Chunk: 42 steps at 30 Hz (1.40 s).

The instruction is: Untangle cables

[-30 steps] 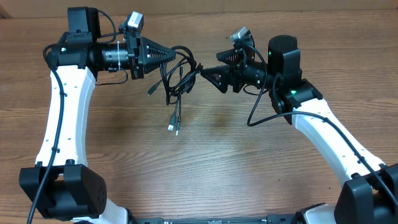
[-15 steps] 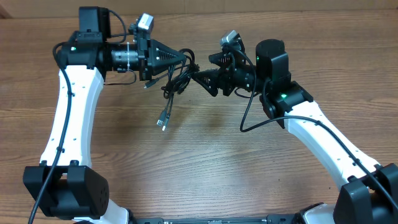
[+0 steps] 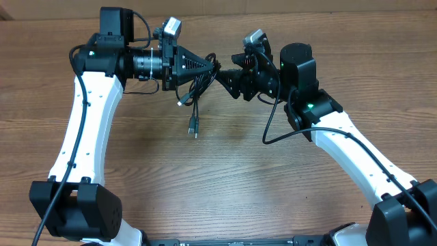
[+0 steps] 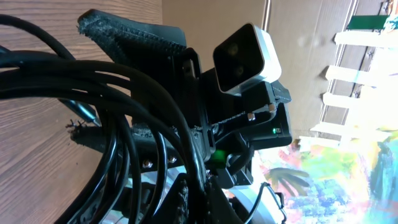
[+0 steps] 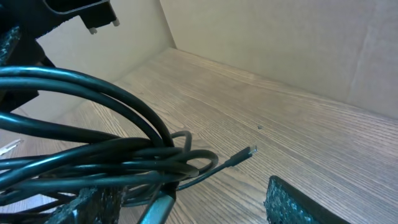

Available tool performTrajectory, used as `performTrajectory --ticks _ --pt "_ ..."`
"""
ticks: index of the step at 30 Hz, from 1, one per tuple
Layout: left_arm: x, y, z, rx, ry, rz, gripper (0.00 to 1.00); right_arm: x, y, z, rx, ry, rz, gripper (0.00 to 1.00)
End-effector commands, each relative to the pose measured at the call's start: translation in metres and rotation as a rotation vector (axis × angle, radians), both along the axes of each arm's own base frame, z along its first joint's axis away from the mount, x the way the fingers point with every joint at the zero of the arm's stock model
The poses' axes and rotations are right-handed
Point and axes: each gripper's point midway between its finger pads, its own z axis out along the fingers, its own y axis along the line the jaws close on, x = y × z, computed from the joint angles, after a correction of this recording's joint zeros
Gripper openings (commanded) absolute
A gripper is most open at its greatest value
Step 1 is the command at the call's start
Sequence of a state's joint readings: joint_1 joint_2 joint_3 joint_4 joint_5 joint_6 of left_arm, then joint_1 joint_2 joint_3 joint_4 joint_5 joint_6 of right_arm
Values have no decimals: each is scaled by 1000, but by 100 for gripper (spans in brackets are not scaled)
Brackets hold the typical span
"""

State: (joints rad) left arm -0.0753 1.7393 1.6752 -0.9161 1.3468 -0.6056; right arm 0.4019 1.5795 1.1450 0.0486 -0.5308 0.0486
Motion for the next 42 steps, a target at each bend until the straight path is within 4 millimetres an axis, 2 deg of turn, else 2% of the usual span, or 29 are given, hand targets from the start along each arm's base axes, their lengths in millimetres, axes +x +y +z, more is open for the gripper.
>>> performTrajectory --ticks 1,4,14,16,19,24,29,35,42 --pt "-8 -6 15 -29 19 -25 4 2 1 5 4 -20 -13 73" --pt "-7 -6 15 -30 47 -18 4 -5 7 8 23 -23 37 78" --pt "-5 -7 17 -36 102 -5 4 -20 19 23 74 -60 155 80" --pt "-5 -7 17 -37 122 -2 4 -20 19 23 72 -63 155 75" --pt "-4 -6 17 -37 129 1 4 -20 19 22 72 -63 155 54" --pt "1 -2 19 -43 136 20 4 -20 18 22 71 -59 154 38" --pt "5 4 21 -48 142 39 4 -20 18 21 69 -55 153 30" --pt "7 8 21 -49 142 48 4 -17 16 19 62 -53 130 14" --pt "7 8 21 -49 141 48 4 -1 4 8 17 -29 10 10"
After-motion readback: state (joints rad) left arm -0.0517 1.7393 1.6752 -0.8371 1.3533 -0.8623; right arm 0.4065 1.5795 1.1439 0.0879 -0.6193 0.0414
